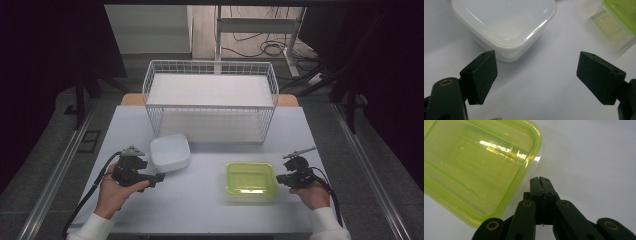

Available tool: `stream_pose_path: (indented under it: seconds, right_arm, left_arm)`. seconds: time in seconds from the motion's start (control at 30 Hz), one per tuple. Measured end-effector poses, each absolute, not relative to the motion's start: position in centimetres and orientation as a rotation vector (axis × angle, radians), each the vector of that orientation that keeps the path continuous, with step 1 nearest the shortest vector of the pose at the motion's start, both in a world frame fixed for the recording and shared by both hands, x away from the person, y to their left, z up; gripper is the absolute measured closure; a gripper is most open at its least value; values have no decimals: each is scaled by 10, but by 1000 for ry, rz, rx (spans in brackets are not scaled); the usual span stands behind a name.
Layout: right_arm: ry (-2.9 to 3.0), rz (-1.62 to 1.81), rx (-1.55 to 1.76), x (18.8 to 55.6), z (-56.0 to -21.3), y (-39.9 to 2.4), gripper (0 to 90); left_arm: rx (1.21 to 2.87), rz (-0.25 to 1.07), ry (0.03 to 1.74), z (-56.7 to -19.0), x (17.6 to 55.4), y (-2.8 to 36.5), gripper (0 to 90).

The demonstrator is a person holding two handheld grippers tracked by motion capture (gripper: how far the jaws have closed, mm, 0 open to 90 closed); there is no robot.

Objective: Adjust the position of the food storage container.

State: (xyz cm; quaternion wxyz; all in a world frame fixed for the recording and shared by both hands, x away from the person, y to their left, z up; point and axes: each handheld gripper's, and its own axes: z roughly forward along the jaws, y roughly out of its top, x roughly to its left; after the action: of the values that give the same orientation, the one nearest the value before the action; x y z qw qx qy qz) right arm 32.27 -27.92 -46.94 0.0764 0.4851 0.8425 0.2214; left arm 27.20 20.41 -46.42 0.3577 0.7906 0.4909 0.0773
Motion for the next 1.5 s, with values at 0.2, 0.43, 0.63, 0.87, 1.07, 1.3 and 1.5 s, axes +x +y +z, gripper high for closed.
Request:
stream_pose_path:
  seconds: [0.2,0.43,0.63,0.87,1.07,1.3,1.5]
  right_arm:
    - [2562,689,1410,323,-473,-258,890]
    - [2582,747,1359,323,-475,-244,889]
    - [2622,786,1308,322,-478,-231,889]
    - [2603,815,1320,320,-471,-236,889]
    - [2528,863,1358,319,-462,-253,887]
    - [2456,964,1389,317,-455,-266,758]
    - [2406,1069,1441,316,-451,-273,455]
  left_arm:
    - [2038,202,1264,-463,271,205,168]
    - [1987,218,1269,-461,268,206,168]
    - [1974,219,1279,-463,269,203,168]
    - [2005,250,1260,-465,264,200,166]
    - [1926,217,1273,-457,258,202,169]
    - [1898,219,1283,-451,254,197,175]
    - [1892,189,1270,-448,254,189,176]
